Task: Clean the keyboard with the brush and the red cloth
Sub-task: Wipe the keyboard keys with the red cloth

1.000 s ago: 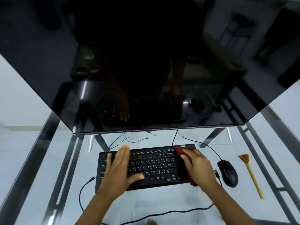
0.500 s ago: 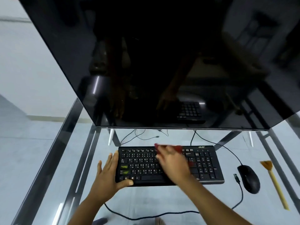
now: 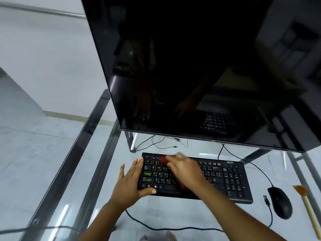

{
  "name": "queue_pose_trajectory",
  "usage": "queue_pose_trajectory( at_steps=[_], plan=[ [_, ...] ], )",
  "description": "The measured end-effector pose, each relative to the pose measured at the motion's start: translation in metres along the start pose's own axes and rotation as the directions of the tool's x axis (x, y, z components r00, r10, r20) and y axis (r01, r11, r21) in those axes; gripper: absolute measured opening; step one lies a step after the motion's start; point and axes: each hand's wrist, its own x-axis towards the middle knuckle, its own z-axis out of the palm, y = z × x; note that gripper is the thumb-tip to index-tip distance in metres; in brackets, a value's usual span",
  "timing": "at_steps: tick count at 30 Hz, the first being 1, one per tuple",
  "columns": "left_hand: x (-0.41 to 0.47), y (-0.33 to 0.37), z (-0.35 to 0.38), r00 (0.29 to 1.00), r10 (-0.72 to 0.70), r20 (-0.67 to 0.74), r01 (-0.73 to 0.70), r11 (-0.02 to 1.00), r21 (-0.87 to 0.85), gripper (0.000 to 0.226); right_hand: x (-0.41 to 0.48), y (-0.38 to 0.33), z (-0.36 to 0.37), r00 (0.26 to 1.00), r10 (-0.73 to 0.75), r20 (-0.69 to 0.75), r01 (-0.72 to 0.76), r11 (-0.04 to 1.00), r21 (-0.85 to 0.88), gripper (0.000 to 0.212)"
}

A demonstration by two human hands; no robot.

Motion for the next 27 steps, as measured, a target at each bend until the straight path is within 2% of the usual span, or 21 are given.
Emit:
queue_pose_trajectory(
  at_steps=[1, 3, 4, 5, 6, 7, 8, 9, 11, 12, 14, 15, 16, 17, 19, 20, 21, 23, 25, 26, 27],
  plan=[
    [0.002, 0.001, -0.001, 1.000, 0.004, -0.008, -0.004, 1.000, -0.009, 0.120, 0.010, 0.009, -0.003, 0.990, 0.117, -0.074, -0.116, 0.993, 0.014, 0.034],
    [-0.001, -0.001, -0.001, 1.000, -0.006, -0.026, 0.005, 0.999, -0.038, 0.121, 0.017, -0.004, 0.001, 0.978, 0.176, -0.113, -0.167, 0.982, 0.083, 0.035],
    [-0.004, -0.003, 0.000, 0.999, -0.012, -0.031, 0.010, 0.999, -0.046, 0.122, 0.016, -0.023, 0.006, 0.992, 0.104, -0.068, -0.097, 0.991, 0.094, 0.036],
    [-0.007, -0.005, 0.001, 0.999, -0.014, -0.033, 0.013, 0.999, -0.049, 0.122, 0.009, -0.044, 0.011, 0.999, -0.032, 0.008, 0.031, 0.994, 0.103, 0.038],
    [-0.009, -0.006, 0.002, 0.999, -0.012, -0.034, 0.010, 0.999, -0.051, 0.122, 0.001, -0.059, 0.015, 0.982, -0.164, 0.093, 0.153, 0.982, 0.112, 0.039],
    [-0.009, -0.005, 0.002, 0.999, -0.009, -0.032, 0.007, 0.998, -0.055, 0.122, -0.001, -0.063, 0.013, 0.961, -0.228, 0.156, 0.212, 0.970, 0.115, 0.038],
    [-0.007, -0.004, 0.001, 1.000, -0.006, -0.025, 0.005, 0.998, -0.058, 0.123, 0.006, -0.059, 0.009, 0.967, -0.207, 0.148, 0.194, 0.976, 0.100, 0.037],
    [-0.005, -0.003, 0.000, 1.000, -0.004, -0.020, 0.003, 0.998, -0.059, 0.124, 0.018, -0.048, 0.008, 0.992, -0.098, 0.080, 0.093, 0.993, 0.075, 0.035],
    [-0.003, -0.002, -0.002, 1.000, -0.006, -0.023, 0.004, 0.998, -0.057, 0.124, 0.033, -0.038, 0.008, 0.989, 0.136, -0.055, -0.130, 0.987, 0.099, 0.033],
    [-0.006, -0.003, -0.002, 1.000, -0.012, -0.025, 0.011, 0.999, -0.054, 0.124, 0.033, -0.047, 0.010, 0.988, 0.142, -0.060, -0.134, 0.984, 0.115, 0.033],
    [-0.012, -0.010, -0.001, 0.999, -0.026, -0.029, 0.025, 0.999, -0.035, 0.125, 0.020, -0.080, 0.021, 0.996, -0.074, 0.045, 0.070, 0.993, 0.096, 0.037],
    [-0.015, -0.012, 0.000, 0.999, -0.030, -0.033, 0.029, 0.999, -0.029, 0.125, 0.011, -0.089, 0.025, 0.974, -0.190, 0.125, 0.179, 0.979, 0.095, 0.039],
    [-0.015, -0.013, 0.000, 0.999, -0.031, -0.035, 0.030, 0.999, -0.033, 0.126, 0.010, -0.086, 0.022, 0.959, -0.229, 0.167, 0.214, 0.972, 0.099, 0.038],
    [-0.014, -0.012, 0.000, 0.999, -0.031, -0.033, 0.029, 0.999, -0.045, 0.126, 0.016, -0.075, 0.017, 0.969, -0.194, 0.152, 0.185, 0.980, 0.069, 0.036],
    [-0.009, -0.008, -0.002, 0.999, -0.023, -0.029, 0.021, 0.997, -0.068, 0.127, 0.036, -0.044, 0.007, 0.999, 0.027, 0.021, -0.027, 0.999, -0.017, 0.033],
    [-0.009, -0.006, -0.002, 0.999, -0.021, -0.032, 0.019, 0.997, -0.075, 0.126, 0.040, -0.035, 0.004, 0.991, 0.131, -0.018, -0.131, 0.991, -0.029, 0.032],
    [-0.010, -0.005, -0.002, 0.999, -0.024, -0.035, 0.021, 0.997, -0.076, 0.126, 0.038, -0.036, 0.005, 0.987, 0.157, -0.031, -0.158, 0.987, -0.006, 0.033],
    [-0.017, -0.009, 0.000, 0.999, -0.035, -0.027, 0.033, 0.997, -0.067, 0.125, 0.022, -0.062, 0.012, 0.998, 0.016, 0.063, -0.023, 0.992, 0.127, 0.032],
    [-0.018, -0.012, 0.002, 0.999, -0.029, -0.035, 0.026, 0.997, -0.075, 0.125, -0.002, -0.083, 0.015, 0.949, -0.219, 0.224, 0.160, 0.953, 0.257, 0.030],
    [-0.015, -0.012, 0.002, 0.999, -0.025, -0.034, 0.022, 0.997, -0.077, 0.125, -0.004, -0.080, 0.013, 0.921, -0.282, 0.270, 0.209, 0.940, 0.270, 0.030],
    [-0.012, -0.009, 0.001, 0.999, -0.022, -0.033, 0.020, 0.997, -0.075, 0.125, 0.002, -0.070, 0.008, 0.921, -0.281, 0.270, 0.219, 0.946, 0.237, 0.031]
  ],
)
